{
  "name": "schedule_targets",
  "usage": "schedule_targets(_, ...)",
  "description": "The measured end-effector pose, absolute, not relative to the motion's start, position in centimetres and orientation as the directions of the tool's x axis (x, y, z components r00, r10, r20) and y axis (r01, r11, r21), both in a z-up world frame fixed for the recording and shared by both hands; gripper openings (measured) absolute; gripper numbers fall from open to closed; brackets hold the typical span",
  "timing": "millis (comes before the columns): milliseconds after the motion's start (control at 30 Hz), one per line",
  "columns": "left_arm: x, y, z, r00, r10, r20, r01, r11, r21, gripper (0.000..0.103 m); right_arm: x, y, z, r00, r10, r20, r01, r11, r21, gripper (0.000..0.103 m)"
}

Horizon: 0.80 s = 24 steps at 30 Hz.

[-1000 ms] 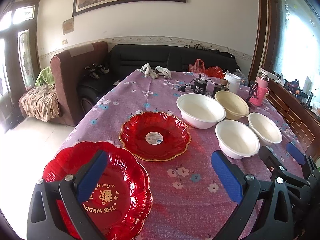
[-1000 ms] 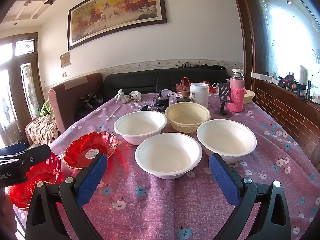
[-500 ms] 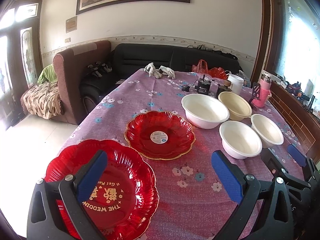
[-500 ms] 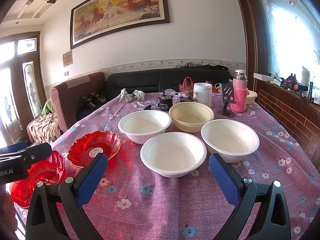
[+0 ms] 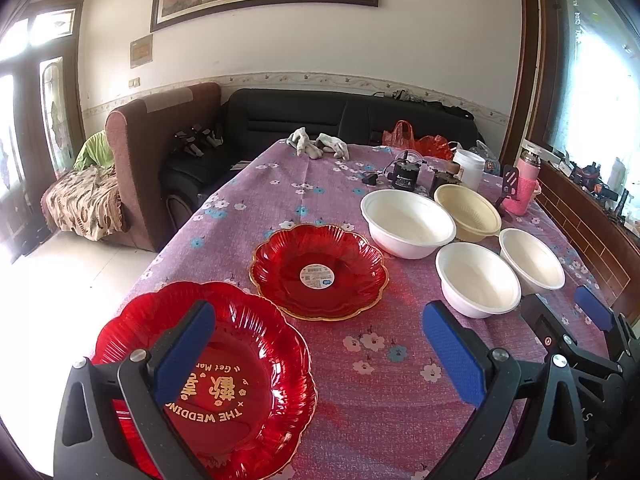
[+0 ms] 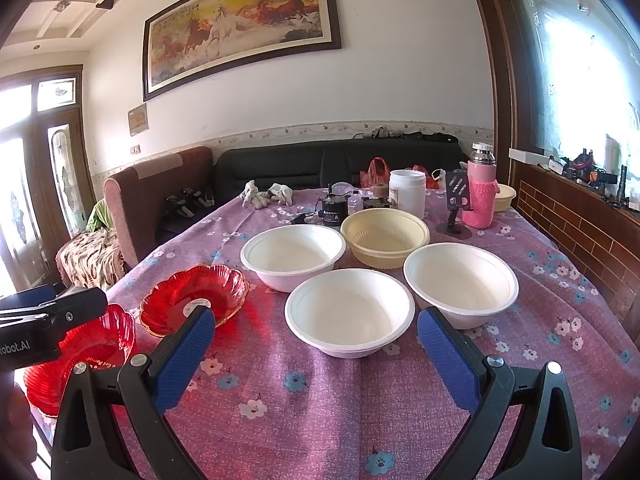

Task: Organize plates and bowls

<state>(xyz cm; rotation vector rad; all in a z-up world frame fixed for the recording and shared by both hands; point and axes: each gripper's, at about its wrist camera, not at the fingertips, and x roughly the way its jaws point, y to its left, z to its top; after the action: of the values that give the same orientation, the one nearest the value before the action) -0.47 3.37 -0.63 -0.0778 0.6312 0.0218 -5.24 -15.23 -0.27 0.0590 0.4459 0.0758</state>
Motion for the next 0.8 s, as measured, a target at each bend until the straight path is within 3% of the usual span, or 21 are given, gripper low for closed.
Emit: schedule_targets(800, 0.2, 6.0, 0.1, 0.811, 0.029, -0.585, -0.091, 0.993, -0.078, 0.103, -4.4, -12.6, 1.8, 0.909, 0.130, -0.395, -0.110, 0.991, 0.072, 0.102)
